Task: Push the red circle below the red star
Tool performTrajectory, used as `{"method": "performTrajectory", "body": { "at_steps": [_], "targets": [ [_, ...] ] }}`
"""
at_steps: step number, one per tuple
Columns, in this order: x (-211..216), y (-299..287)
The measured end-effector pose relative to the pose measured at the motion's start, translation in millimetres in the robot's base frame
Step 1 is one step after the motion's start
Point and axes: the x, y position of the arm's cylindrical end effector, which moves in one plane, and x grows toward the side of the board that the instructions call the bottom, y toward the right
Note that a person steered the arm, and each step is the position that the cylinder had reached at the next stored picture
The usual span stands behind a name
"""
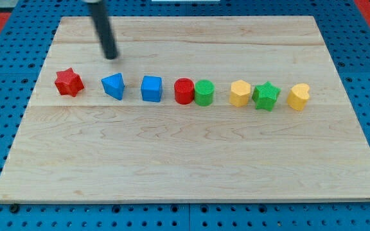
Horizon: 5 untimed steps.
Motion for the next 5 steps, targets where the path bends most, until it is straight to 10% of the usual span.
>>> {"method": "performTrajectory", "body": {
  "at_steps": [5],
  "targets": [
    [115.1, 111.4]
  ]
}}
